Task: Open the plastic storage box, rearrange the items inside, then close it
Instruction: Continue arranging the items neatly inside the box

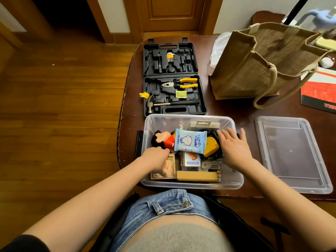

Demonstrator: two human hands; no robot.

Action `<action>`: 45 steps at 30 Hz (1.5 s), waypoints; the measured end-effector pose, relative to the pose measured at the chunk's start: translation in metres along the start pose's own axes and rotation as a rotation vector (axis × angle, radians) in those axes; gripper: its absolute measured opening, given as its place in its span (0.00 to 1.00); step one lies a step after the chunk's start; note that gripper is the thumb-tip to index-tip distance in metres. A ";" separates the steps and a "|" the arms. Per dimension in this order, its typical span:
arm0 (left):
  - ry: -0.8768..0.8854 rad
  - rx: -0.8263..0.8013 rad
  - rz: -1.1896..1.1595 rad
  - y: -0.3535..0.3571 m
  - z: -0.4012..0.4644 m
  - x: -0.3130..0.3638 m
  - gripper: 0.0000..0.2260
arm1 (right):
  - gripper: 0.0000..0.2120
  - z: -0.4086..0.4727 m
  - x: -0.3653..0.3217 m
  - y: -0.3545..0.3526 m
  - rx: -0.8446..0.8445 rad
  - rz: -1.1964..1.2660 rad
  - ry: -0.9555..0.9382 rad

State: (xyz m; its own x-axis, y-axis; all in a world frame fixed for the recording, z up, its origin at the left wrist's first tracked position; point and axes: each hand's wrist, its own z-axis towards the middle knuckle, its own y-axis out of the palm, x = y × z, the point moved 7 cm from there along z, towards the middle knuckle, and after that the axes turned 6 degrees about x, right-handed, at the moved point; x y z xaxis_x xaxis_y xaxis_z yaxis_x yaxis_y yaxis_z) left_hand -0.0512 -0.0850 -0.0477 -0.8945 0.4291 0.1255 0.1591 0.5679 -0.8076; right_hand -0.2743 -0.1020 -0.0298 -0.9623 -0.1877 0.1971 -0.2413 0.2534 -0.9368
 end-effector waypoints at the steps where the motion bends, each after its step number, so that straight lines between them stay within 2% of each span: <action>1: -0.003 0.005 -0.023 -0.002 0.000 -0.001 0.34 | 0.42 0.001 0.001 0.001 0.014 -0.005 -0.001; 6: -0.030 0.032 -0.243 -0.016 -0.001 -0.005 0.26 | 0.39 -0.002 0.004 -0.010 0.047 0.088 -0.011; 10: -0.039 0.114 -0.563 -0.038 -0.002 -0.004 0.15 | 0.38 -0.017 0.017 -0.041 0.144 0.270 0.046; 13: -0.030 0.176 -0.808 -0.054 -0.001 0.002 0.10 | 0.40 -0.032 0.033 -0.069 0.226 0.549 0.100; 17: -0.034 0.158 -1.179 -0.063 0.000 0.014 0.11 | 0.42 -0.046 0.041 -0.091 0.249 0.966 0.131; 20: -0.098 0.090 -1.447 -0.058 -0.002 0.016 0.15 | 0.40 -0.048 0.016 -0.095 0.176 1.306 0.043; 23: -0.126 0.041 -1.653 -0.052 -0.006 0.012 0.14 | 0.40 -0.045 -0.017 -0.081 0.030 1.562 -0.001; 30: -0.153 0.169 -1.579 -0.040 -0.025 -0.021 0.19 | 0.42 -0.033 -0.071 -0.047 -0.218 1.710 -0.035; 32: -0.159 0.200 -1.617 -0.037 -0.030 -0.026 0.18 | 0.42 -0.031 -0.075 -0.036 -0.243 1.704 0.016; 34: -0.198 0.269 -1.676 -0.033 -0.034 -0.030 0.18 | 0.36 -0.029 -0.079 -0.028 -0.258 1.745 0.084; 37: -0.245 0.370 -1.716 -0.028 -0.036 -0.031 0.17 | 0.21 -0.027 -0.086 -0.023 -0.296 1.956 0.169; 42: -0.273 0.361 -1.712 -0.022 -0.038 -0.028 0.08 | 0.13 -0.015 -0.082 -0.028 -0.117 1.839 0.163; 45: -0.278 0.264 -1.666 -0.018 -0.042 -0.028 0.10 | 0.14 -0.005 -0.077 -0.034 -0.040 1.813 0.199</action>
State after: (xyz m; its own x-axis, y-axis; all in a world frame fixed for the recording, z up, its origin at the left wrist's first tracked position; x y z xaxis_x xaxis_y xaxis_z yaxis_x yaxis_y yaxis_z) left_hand -0.0118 -0.0778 -0.0120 -0.0540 -0.6046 0.7947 -0.9943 0.1060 0.0131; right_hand -0.1927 -0.0913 -0.0118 -0.0073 0.4163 -0.9092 0.9999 0.0130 -0.0021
